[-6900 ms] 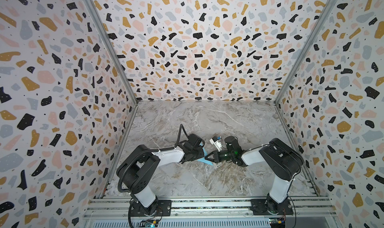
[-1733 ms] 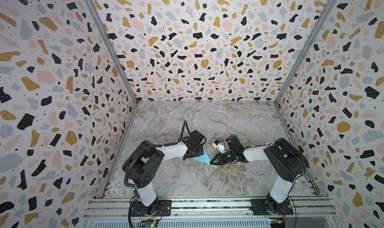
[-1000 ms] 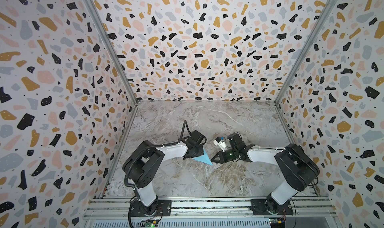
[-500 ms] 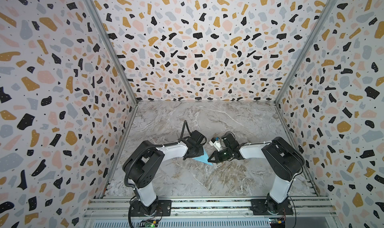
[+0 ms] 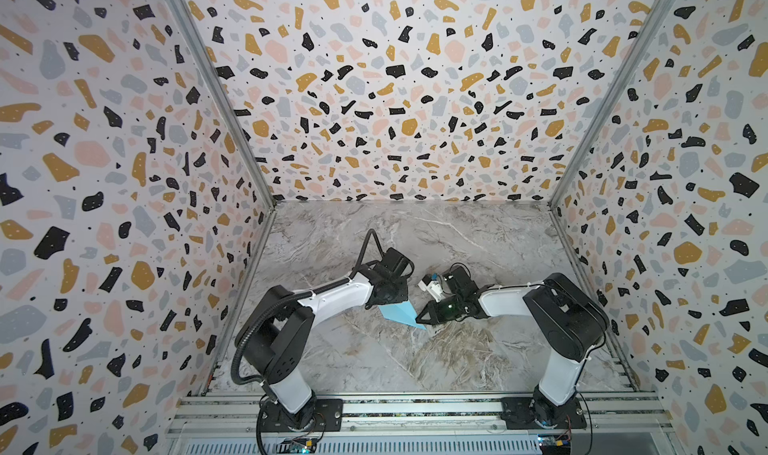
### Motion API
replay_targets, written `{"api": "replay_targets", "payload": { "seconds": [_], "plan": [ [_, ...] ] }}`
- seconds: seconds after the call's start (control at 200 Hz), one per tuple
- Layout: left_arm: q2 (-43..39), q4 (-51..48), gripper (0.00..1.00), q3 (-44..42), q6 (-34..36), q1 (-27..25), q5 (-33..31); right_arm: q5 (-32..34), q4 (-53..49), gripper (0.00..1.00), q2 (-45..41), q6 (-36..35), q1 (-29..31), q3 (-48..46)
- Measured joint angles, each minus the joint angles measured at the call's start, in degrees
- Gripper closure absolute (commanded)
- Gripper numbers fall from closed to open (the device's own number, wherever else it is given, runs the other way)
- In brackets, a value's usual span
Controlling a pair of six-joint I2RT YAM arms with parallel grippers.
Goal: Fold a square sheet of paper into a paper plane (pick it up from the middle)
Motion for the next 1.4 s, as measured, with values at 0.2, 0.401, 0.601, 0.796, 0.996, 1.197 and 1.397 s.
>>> {"api": "replay_targets", "payload": {
  "seconds": [0.2, 0.401, 0.601, 0.796, 0.996, 1.197, 1.397],
  "plan": [
    [0.0, -0.8, 0.84, 0.0, -0.7, -3.8, -0.9, 0.1, 0.0, 0.92, 0.0, 0.0, 0.0, 0.0],
    [4.5, -1.3, 0.89, 0.1, -1.9, -6.7, -1.5, 0.1, 0.0, 0.92, 0.0, 0.4, 0.0, 0.0],
    [8.3, -1.9, 0.90, 0.7, -2.0, -7.6, -1.7, 0.1, 0.0, 0.92, 0.0, 0.6, -0.1, 0.0],
    [9.6, -3.4, 0.90, 2.3, -1.9, -7.6, -2.9, 0.1, 0.4, 0.93, 0.2, 0.7, -0.1, 0.0],
    [10.9, -5.5, 0.90, 4.4, -1.9, -8.0, -4.9, 0.1, 1.1, 0.94, 0.4, 0.6, -0.1, -0.1],
    [11.5, -6.7, 0.87, 5.3, -1.6, -7.6, -5.9, 0.2, 1.4, 0.95, 0.4, 0.6, -0.2, -0.3],
    [11.6, -7.5, 0.80, 6.0, -1.1, -5.5, -5.9, 0.0, 2.4, 0.95, 0.4, 0.5, -0.3, -1.1]
  ]
}}
